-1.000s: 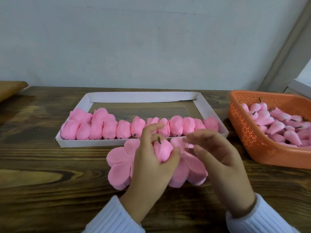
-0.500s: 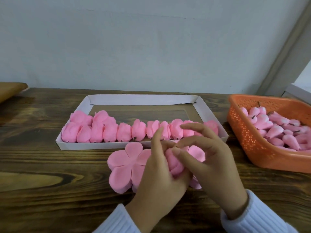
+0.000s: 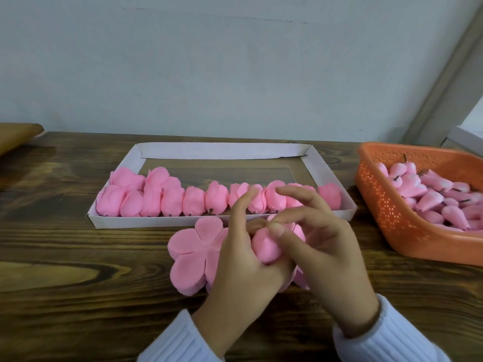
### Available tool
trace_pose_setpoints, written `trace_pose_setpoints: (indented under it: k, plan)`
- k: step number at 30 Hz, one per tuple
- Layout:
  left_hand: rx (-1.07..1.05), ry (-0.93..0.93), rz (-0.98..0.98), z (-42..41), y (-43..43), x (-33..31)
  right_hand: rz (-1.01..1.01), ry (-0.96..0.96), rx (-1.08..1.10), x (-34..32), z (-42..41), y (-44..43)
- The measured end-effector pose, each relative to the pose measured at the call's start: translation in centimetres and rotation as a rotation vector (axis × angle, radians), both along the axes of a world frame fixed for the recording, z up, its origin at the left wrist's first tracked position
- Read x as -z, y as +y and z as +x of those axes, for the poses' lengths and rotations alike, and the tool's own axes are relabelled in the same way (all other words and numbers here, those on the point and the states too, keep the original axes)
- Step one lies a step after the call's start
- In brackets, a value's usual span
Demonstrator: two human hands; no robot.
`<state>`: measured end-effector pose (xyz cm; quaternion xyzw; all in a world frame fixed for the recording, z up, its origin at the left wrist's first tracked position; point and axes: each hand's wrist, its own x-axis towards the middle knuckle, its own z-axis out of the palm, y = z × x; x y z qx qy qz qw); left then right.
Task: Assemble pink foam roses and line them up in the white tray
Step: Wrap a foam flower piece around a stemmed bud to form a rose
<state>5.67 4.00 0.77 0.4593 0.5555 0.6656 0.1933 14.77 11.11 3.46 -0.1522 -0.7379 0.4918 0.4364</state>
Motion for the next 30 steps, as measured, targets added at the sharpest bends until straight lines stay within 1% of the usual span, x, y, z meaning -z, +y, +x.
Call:
trace_pose_setpoints:
  k: [4,7,8,9,11,12,13,14,15,16,17,18,20,22,24,26,27,29,30]
  plan:
    - [0.019,0.01,0.004,0.3,0.4,-0.2,-0.162,0.091,-0.02,0.1,-0.1,0.1]
    - [0.056,-0.022,0.025,0.2,0.3,0.1,-0.267,0.139,-0.127,-0.1,0.0,-0.3]
    - [0.049,-0.015,0.037,0.3,0.1,0.0,-0.283,0.116,-0.154,0.0,0.1,-0.4]
    - [0.036,-0.015,0.055,0.6,0.3,-0.2,-0.279,0.054,-0.168,0.1,0.1,-0.6]
    - [-0.038,-0.104,0.109,2.2,1.8,-0.8,-0.272,-0.099,-0.184,0.6,0.0,-0.9]
    - [-0.209,-0.08,0.155,2.2,2.2,-0.4,-0.272,-0.155,-0.204,0.8,-0.1,-1.1]
    - [-0.407,-0.017,0.181,2.0,2.2,0.0,-0.268,-0.183,-0.214,0.9,-0.3,-1.3]
    - [-0.45,0.025,0.227,2.3,1.7,0.1,-0.253,-0.191,-0.21,0.9,-0.4,-1.4]
    - [-0.331,0.023,0.279,2.4,1.6,0.4,-0.241,-0.184,-0.204,1.0,-0.5,-1.4]
    - [-0.249,0.017,0.206,2.3,1.6,0.2,-0.237,-0.164,-0.2,1.0,-0.5,-1.4]
    - [-0.123,0.041,0.098,1.6,1.2,0.3,-0.228,-0.134,-0.195,1.0,-0.5,-1.4]
    - [-0.027,0.07,0.031,0.5,0.4,0.4,-0.198,-0.099,-0.171,1.0,-0.5,-1.4]
    - [0.036,0.135,-0.041,-0.6,0.1,0.9,-0.132,-0.008,-0.073,0.9,-0.4,-1.3]
    - [0.09,0.227,-0.12,-0.5,0.3,0.4,-0.137,0.108,0.02,0.9,-0.2,-0.8]
    - [0.108,0.343,-0.162,-1.2,0.1,-0.1,-0.152,0.168,0.12,1.0,0.3,0.1]
    - [0.072,0.391,-0.153,-2.5,-0.2,-1.0,-0.139,0.134,0.211,0.9,0.6,0.9]
    - [0.014,0.416,-0.13,-3.2,-0.3,-1.5,-0.128,0.093,0.242,0.9,0.7,1.2]
    - [-0.178,0.453,-0.131,-4.8,-0.4,-2.2,-0.12,0.014,0.288,1.2,0.8,1.6]
    - [-0.286,0.47,-0.183,-5.9,-0.6,-2.4,-0.131,-0.007,0.305,1.4,0.7,1.7]
